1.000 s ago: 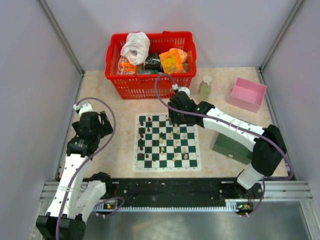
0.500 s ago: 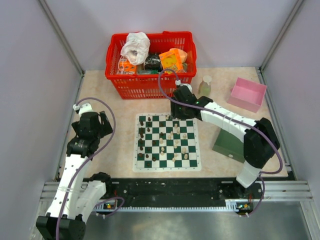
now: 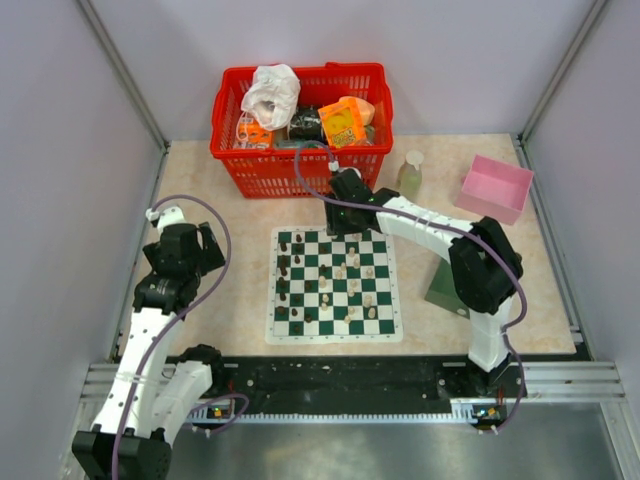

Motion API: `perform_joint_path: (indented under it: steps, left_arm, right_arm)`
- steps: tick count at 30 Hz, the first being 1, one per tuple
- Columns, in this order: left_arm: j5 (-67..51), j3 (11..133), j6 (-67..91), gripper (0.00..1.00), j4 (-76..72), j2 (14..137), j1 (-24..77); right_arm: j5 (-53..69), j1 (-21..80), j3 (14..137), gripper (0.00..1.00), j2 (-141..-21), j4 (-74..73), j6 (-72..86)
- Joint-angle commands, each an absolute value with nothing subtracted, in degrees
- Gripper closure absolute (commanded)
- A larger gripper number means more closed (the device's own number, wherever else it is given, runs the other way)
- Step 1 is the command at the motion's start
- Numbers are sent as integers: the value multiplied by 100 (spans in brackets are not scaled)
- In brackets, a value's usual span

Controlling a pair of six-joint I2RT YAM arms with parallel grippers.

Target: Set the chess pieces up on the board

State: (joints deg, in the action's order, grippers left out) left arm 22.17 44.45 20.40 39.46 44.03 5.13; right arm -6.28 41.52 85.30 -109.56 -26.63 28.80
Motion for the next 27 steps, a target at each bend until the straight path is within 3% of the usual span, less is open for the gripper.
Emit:
perform_joint_path:
  steps: [1, 27]
  left_arm:
    - [2312, 4474, 2013, 3, 3788, 4395, 519]
    - [2259, 4483, 1995, 3, 3762, 4518, 519]
  right_arm:
    - [-519, 4087, 8938, 53, -11258, -2373, 2707]
    - [-343, 3850, 8886, 58, -11795, -1890, 2935]
